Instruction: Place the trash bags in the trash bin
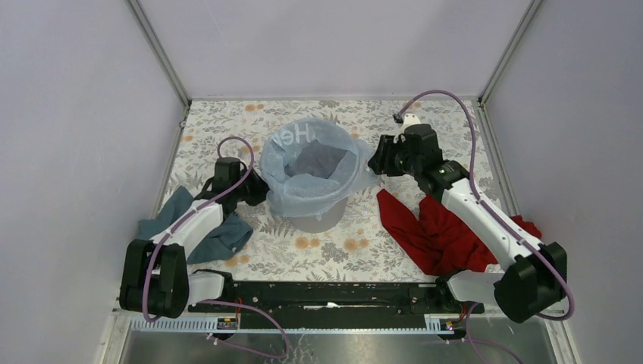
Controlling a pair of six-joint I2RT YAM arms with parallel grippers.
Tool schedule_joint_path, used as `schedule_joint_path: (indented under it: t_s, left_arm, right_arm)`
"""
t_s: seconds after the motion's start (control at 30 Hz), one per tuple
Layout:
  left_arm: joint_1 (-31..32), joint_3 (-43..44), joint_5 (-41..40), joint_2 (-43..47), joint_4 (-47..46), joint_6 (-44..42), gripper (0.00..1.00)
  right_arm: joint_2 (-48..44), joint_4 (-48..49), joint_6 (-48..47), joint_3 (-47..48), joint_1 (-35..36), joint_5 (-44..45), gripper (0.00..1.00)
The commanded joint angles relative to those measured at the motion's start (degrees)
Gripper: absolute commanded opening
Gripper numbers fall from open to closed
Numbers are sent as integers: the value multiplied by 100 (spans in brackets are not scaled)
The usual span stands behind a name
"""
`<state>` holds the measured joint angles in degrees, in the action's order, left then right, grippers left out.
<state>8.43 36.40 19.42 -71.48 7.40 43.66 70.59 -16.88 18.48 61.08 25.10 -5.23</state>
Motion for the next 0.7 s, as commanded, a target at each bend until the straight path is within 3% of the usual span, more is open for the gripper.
schedule_joint_path:
  t_s: [0.0,0.2,0.3,0.43,0.67]
  left_arm:
    - [104,-335,-56,146,-402,159,0]
    - [302,-595,-97,43,-718,400,0]
    - [405,-569,-187,-19,-784,411,0]
    - [419,-538,-167,-93,-839,395,0]
    - [430,-582,-242,46,-784,369,0]
  right_arm:
    - [223,1029,481,-347,-16,-392,40]
    - [337,1595,630,-941,-21,-525,22]
    - [609,1960,593,-1176,-17,-528,18]
    - [876,1858,488,-1220,-15,-419,19]
    - [1102,2111,203,-1626,-15,147,29]
